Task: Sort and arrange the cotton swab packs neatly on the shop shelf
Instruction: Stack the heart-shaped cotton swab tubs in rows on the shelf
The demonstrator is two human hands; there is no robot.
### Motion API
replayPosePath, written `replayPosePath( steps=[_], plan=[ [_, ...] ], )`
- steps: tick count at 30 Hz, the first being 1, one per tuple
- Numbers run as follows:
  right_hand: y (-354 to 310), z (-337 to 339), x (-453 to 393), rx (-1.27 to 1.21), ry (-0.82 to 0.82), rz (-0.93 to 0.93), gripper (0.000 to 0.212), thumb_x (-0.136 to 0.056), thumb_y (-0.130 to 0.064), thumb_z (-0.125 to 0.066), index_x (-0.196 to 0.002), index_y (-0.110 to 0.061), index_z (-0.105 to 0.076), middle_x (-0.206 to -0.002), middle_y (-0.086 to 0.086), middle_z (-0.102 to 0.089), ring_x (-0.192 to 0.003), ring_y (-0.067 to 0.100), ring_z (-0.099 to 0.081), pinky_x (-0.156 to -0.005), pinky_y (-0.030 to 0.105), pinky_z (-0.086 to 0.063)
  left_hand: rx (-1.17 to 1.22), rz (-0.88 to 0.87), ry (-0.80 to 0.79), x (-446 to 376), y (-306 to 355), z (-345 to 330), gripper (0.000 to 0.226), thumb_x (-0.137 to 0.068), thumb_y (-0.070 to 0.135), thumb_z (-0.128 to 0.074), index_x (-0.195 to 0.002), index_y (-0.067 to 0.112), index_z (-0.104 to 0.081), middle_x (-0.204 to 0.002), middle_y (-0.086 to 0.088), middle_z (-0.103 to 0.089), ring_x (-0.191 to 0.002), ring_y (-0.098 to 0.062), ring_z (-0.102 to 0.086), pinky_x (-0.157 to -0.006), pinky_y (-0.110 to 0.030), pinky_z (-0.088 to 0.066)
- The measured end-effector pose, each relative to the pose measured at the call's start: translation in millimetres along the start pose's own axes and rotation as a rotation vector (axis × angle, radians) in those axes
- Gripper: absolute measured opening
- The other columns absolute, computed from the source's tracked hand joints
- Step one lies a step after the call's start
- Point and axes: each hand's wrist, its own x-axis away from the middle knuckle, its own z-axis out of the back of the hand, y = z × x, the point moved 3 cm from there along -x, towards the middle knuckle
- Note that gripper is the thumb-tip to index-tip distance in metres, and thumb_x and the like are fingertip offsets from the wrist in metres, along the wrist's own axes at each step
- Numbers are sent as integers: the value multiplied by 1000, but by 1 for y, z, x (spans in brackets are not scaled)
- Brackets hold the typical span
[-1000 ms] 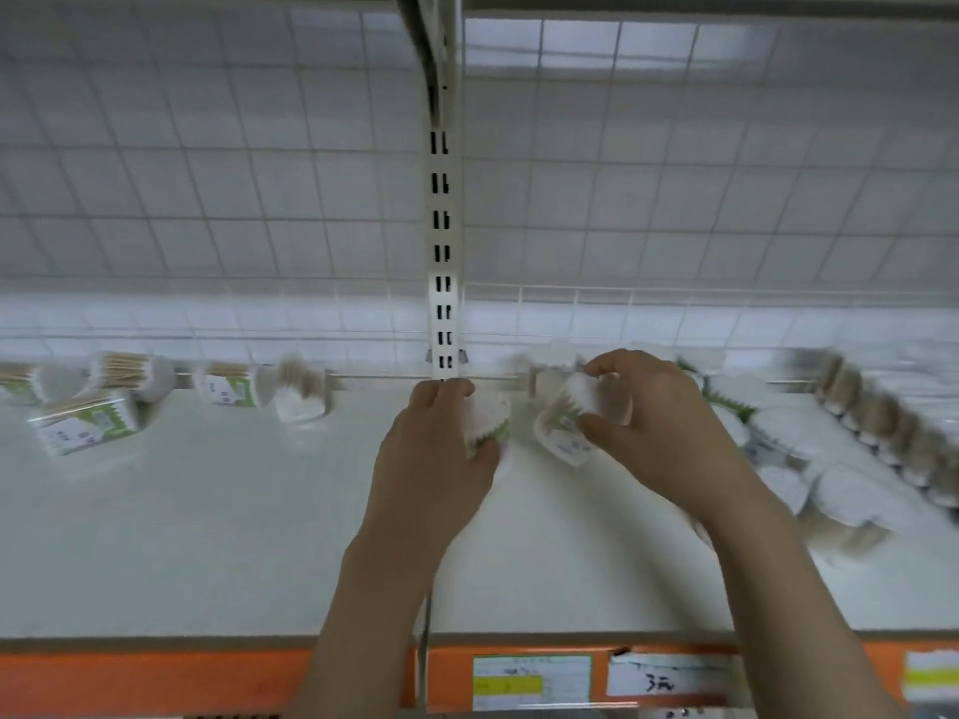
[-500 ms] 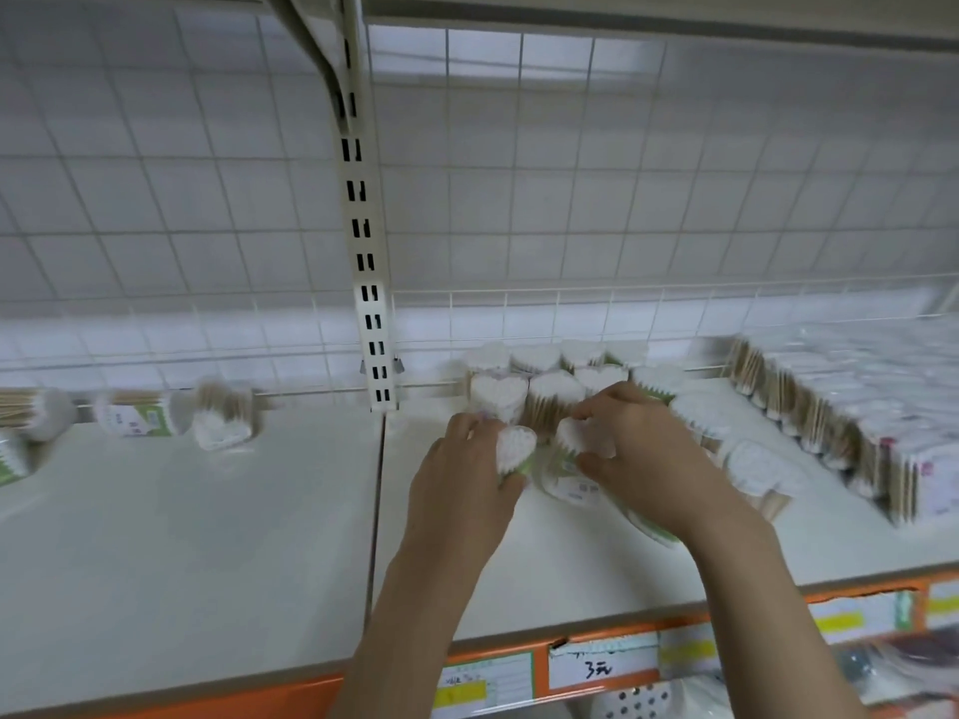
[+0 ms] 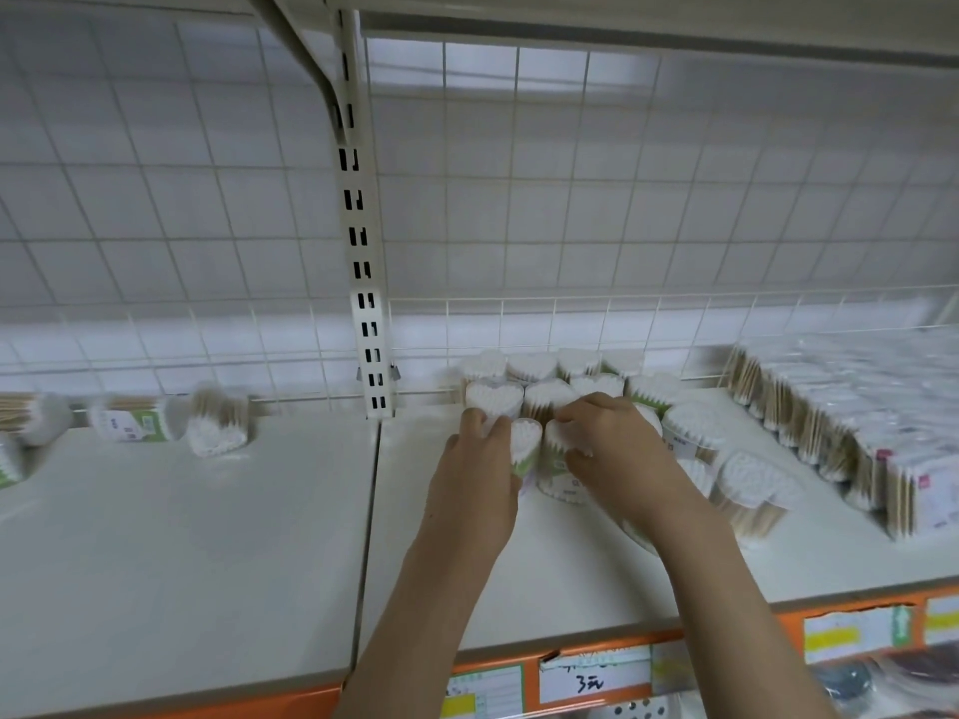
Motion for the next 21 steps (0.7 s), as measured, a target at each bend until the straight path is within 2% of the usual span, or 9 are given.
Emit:
replayPosePath(
  steps=[3,6,9,12,16,21],
  plan=[
    [1,1,-2,-30,5,-21,36,-78,-1,-52,-113,-10,-59,-113,5,-56,-108,25,-47,-86,27,-38,1,16,3,-2,0,0,50,-91,20,-54,-137,18,-33,-137,-3,-26,-114,-21,-46,-91,-25,-38],
    [0,3,-1,-45,17,6,33,-80,-6,-55,-113,-8,-60,-115,6,-56,-110,26,-47,-86,28,-37,26,24,14,0,0,1,63,-90,24,-56,-143,22,-23,-141,-1,-23,-118,-21,-43,-91,-26,-39],
    [-4,9,0,-108,78,7,37,-83,-11,-57,-119,-12,-56,-120,6,-54,-113,25,-45,-84,22,-33,36,54,22,5,-1,4,72,-88,29,-59,-145,25,-16,-143,1,-21,-120,-21,-41,-90,-28,-40],
    [-16,13,-4,-180,112,84,42,-83,-4,-54,-125,-12,-55,-124,6,-52,-116,24,-43,-82,15,-27,1,107,57,10,-7,14,75,-87,34,-59,-145,26,-13,-144,1,-22,-121,-21,-40,-90,-29,-41],
    [-36,14,-8,-235,105,186,38,-84,-4,-52,-122,-9,-56,-121,6,-54,-113,22,-44,-85,14,-28,-44,218,100,26,-20,35,70,-88,38,-56,-144,26,-16,-144,1,-26,-123,-21,-38,-94,-33,-40],
    [-68,-4,-4,-319,40,307,37,-86,-7,-51,-123,-13,-55,-125,3,-52,-120,18,-42,-87,10,-25,-112,389,168,57,-45,61,60,-88,41,-54,-140,22,-30,-133,0,-40,-120,-23,-40,-94,-35,-41]
  ],
)
